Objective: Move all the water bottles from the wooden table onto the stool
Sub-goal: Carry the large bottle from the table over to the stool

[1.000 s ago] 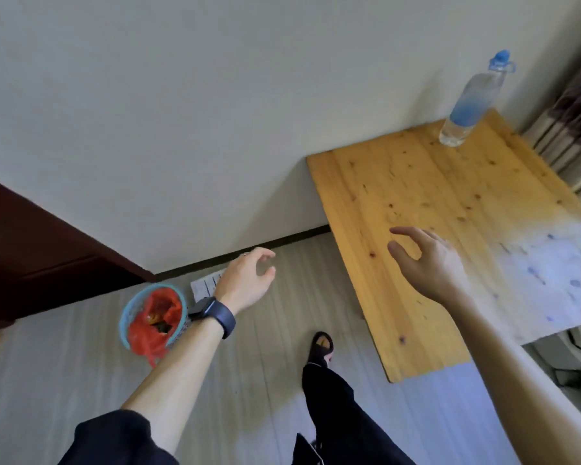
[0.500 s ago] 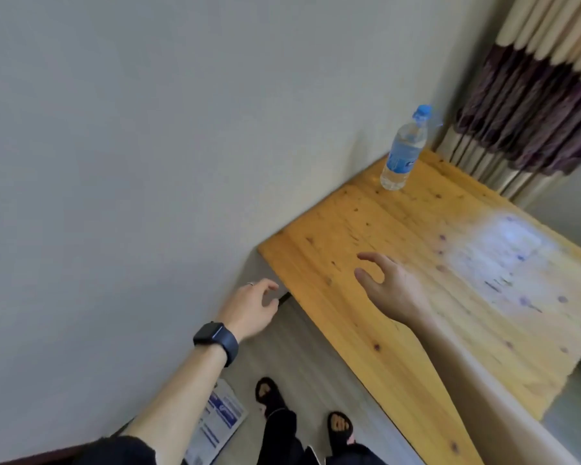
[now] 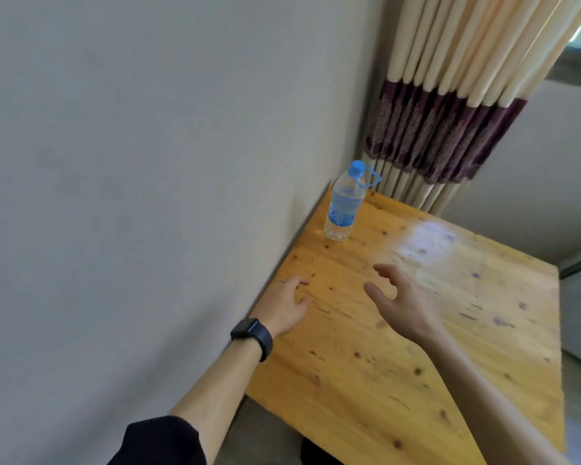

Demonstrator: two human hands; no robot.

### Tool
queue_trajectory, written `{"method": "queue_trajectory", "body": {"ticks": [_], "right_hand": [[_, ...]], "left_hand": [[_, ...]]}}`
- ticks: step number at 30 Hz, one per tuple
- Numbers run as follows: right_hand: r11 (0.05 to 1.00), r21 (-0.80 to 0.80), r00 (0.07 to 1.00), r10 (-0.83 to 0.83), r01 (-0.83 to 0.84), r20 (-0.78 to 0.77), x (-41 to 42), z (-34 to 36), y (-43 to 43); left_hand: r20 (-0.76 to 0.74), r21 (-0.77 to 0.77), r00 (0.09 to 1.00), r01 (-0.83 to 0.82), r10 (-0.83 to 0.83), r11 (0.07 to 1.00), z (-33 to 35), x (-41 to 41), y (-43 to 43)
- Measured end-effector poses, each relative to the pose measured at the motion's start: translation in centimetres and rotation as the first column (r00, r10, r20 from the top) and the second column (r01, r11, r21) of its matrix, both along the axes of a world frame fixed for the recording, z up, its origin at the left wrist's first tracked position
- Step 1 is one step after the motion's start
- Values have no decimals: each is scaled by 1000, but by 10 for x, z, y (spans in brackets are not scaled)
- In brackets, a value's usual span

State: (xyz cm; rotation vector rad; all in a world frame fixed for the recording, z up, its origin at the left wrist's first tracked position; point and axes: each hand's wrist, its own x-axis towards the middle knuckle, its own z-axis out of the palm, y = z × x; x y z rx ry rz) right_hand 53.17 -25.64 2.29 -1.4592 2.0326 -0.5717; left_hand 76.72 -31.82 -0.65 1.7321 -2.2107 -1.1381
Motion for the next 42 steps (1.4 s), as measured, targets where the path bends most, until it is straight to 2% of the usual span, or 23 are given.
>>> {"method": "queue_trajectory", "body": {"ticks": [3, 7, 11, 14, 21, 26, 30, 33, 38, 42], "right_hand": [[998, 6, 998, -63, 63, 31, -23, -18, -48], [982, 49, 965, -188, 182, 183, -49, -52, -111], [940, -21, 855, -301, 341, 423, -51, -88, -152], [920, -42, 798, -314, 389, 514, -43, -107, -177], [934, -35, 815, -292, 356, 500, -35, -157, -221], [933, -70, 849, -287, 352, 443, -38, -178, -248], [931, -126, 836, -241, 343, 493, -31, -181, -281], [897, -132, 796, -296, 422, 528, -16, -183, -296], [851, -153, 793, -383, 503, 474, 0, -179, -286], [881, -148, 849, -370, 450, 378, 0, -162, -257]], "left_hand": [[-86, 2, 995, -45, 45, 999, -2, -30, -48], [-241, -20, 958, -165, 156, 986, 5, -69, -113], [-327, -24, 922, -225, 205, 974, 9, -104, -169], [-345, -35, 919, -216, 191, 976, 4, -131, -206], [-383, -47, 914, -164, 133, 985, -26, -202, -257], [-356, -155, 930, -161, 97, 975, -59, -180, -285], [-331, -85, 930, -201, 162, 976, -61, -171, -308], [-327, -30, 928, -199, 178, 980, -59, -170, -315], [-326, -28, 942, -97, 83, 995, -57, -165, -303], [-339, 99, 929, -123, 150, 987, -45, -158, -291]]}}
